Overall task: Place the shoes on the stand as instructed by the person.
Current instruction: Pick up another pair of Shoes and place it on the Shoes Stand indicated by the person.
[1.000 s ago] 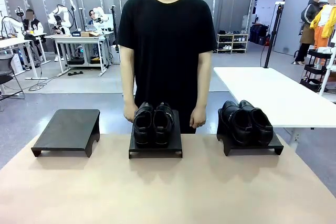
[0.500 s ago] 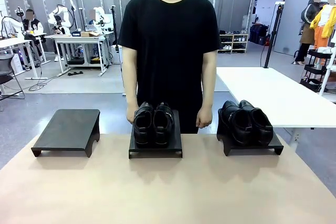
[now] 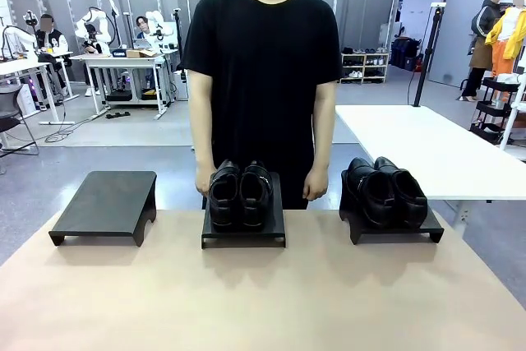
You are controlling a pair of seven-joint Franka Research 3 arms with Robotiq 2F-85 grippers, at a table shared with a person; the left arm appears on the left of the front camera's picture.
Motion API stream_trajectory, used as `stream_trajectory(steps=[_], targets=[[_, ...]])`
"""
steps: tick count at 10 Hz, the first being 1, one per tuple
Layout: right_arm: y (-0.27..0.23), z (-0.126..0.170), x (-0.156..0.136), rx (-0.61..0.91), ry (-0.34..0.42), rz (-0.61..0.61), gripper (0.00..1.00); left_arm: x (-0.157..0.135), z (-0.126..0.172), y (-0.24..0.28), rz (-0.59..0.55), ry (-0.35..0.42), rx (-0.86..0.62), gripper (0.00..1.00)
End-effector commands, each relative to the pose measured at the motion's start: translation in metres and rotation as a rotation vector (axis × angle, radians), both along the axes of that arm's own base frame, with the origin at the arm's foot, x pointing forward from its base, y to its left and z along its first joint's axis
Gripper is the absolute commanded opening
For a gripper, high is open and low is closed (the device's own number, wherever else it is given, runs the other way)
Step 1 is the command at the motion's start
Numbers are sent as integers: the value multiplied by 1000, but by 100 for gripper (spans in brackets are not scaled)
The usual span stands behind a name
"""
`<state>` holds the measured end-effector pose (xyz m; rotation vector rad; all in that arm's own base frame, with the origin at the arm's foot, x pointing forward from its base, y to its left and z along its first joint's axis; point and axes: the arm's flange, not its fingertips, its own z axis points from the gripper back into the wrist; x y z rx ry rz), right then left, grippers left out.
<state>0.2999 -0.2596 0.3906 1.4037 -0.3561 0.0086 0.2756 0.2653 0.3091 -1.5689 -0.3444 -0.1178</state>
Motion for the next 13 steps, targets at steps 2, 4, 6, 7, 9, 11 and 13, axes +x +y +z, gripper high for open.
stream_trajectory(steps=[2,4,6,7,9,11,13], targets=[[0,1,0,0,-7,-2,100,-1,2,-3,4,-5,11,100],[0,1,0,0,-7,-2,100,-1,2,-3,4,-5,11,100],[0,1,0,0,-7,-2,100,-1,2,-3,4,-5,11,100],[0,1,0,0,-7,-2,100,-1,2,-3,4,-5,11,100],[0,1,0,0,-7,-2,100,-1,2,-3,4,-5,11,100],[0,1,0,0,-7,-2,100,-1,2,-3,4,-5,11,100],[0,1,0,0,-7,-2,100,-1,2,-3,4,-5,11,100]])
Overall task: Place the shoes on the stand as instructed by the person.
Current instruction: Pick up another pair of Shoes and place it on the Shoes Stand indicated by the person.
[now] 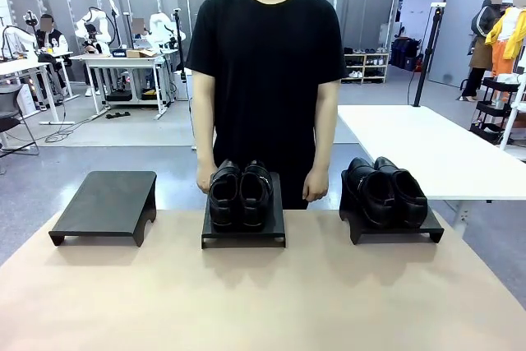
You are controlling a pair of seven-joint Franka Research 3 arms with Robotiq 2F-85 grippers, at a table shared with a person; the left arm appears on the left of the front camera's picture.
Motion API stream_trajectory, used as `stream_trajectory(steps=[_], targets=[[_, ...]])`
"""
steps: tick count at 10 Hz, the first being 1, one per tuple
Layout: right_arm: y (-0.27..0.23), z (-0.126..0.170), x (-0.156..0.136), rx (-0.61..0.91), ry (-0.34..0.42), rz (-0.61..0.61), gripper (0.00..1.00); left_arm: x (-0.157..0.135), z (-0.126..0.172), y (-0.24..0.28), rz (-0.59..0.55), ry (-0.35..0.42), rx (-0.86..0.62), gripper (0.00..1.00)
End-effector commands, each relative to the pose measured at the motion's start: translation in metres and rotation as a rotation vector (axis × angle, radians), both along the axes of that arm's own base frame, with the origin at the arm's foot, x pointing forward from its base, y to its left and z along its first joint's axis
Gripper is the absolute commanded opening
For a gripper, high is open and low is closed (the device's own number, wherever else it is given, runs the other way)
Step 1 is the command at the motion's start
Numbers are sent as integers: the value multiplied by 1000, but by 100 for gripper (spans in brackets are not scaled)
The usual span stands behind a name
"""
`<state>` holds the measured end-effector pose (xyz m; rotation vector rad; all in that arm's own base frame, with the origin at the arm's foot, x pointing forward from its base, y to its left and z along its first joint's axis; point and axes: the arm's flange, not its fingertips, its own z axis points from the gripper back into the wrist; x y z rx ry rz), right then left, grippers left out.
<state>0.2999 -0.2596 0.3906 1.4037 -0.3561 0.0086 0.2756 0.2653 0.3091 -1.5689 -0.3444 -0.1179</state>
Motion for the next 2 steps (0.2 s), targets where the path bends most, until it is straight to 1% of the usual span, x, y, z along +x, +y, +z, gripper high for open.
stream_trajectory(steps=[1,2], targets=[[0,1,0,0,-7,-2,100,-1,2,-2,4,-5,11,100],[0,1,0,0,-7,-2,100,-1,2,-2,4,-5,11,100]])
